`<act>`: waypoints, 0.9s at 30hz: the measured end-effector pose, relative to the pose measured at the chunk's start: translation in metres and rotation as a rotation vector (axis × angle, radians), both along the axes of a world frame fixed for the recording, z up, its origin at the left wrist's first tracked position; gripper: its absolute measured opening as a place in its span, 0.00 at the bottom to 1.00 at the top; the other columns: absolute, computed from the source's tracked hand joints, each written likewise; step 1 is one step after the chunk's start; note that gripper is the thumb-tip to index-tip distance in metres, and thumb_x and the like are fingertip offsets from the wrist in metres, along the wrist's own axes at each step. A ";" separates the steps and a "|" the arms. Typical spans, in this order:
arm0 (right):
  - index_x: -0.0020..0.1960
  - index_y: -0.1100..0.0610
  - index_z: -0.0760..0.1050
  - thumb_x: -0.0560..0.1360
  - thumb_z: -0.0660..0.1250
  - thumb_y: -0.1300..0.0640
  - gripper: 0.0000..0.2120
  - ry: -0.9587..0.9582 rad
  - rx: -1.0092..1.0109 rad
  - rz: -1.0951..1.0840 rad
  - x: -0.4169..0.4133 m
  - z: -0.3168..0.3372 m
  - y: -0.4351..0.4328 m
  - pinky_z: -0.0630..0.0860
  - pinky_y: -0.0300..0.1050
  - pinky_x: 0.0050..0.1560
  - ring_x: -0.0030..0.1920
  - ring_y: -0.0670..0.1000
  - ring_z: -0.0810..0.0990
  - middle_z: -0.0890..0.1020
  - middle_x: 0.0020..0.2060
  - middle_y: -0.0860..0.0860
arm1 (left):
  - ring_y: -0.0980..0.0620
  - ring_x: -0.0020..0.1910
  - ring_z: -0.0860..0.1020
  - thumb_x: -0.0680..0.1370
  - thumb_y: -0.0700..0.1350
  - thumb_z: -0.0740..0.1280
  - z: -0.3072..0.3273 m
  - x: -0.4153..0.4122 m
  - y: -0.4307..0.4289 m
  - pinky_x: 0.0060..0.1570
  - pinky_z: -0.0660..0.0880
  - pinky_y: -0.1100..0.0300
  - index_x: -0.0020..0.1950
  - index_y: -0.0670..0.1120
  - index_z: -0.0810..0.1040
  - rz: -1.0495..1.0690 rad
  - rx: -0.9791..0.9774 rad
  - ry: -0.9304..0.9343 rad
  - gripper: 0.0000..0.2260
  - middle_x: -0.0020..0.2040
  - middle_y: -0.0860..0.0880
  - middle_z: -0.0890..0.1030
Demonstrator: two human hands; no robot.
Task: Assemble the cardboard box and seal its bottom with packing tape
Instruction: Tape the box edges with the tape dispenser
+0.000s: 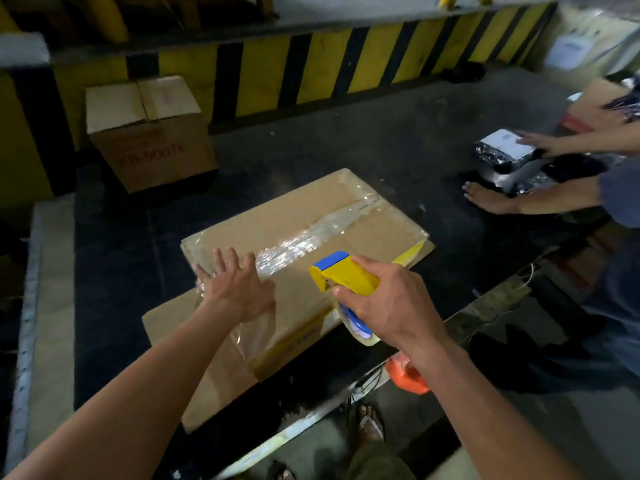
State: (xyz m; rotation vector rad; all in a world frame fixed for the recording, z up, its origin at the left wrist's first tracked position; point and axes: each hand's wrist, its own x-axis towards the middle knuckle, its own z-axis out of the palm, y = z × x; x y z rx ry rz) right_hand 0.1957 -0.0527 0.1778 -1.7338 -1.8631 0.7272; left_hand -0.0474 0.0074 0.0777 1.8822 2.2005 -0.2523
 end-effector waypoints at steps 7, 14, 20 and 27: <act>0.68 0.54 0.76 0.70 0.71 0.34 0.34 0.054 0.031 -0.143 0.079 -0.004 0.069 0.76 0.44 0.56 0.59 0.51 0.81 0.83 0.60 0.51 | 0.41 0.82 0.41 0.84 0.61 0.49 0.022 0.107 0.082 0.77 0.44 0.34 0.83 0.47 0.48 -0.276 0.056 -0.108 0.31 0.84 0.42 0.44; 0.73 0.53 0.71 0.72 0.53 0.53 0.30 -0.008 -0.049 -0.236 0.164 -0.035 0.152 0.75 0.53 0.60 0.59 0.59 0.77 0.79 0.60 0.60 | 0.38 0.81 0.39 0.81 0.68 0.45 -0.006 0.214 0.160 0.74 0.43 0.28 0.83 0.49 0.45 -0.331 0.115 -0.116 0.36 0.84 0.42 0.43; 0.78 0.56 0.59 0.79 0.59 0.56 0.29 -0.066 -0.151 -0.254 0.201 -0.071 0.211 0.72 0.53 0.60 0.62 0.61 0.75 0.75 0.62 0.61 | 0.43 0.82 0.37 0.74 0.77 0.37 -0.039 0.227 0.162 0.75 0.37 0.31 0.83 0.57 0.41 -0.249 0.131 -0.105 0.42 0.83 0.45 0.40; 0.63 0.53 0.74 0.71 0.73 0.51 0.22 0.061 -0.280 -0.301 0.216 -0.118 0.245 0.72 0.45 0.48 0.56 0.58 0.80 0.82 0.55 0.53 | 0.46 0.81 0.36 0.75 0.77 0.38 -0.038 0.204 0.163 0.76 0.37 0.33 0.82 0.59 0.38 -0.245 0.143 -0.098 0.40 0.83 0.48 0.36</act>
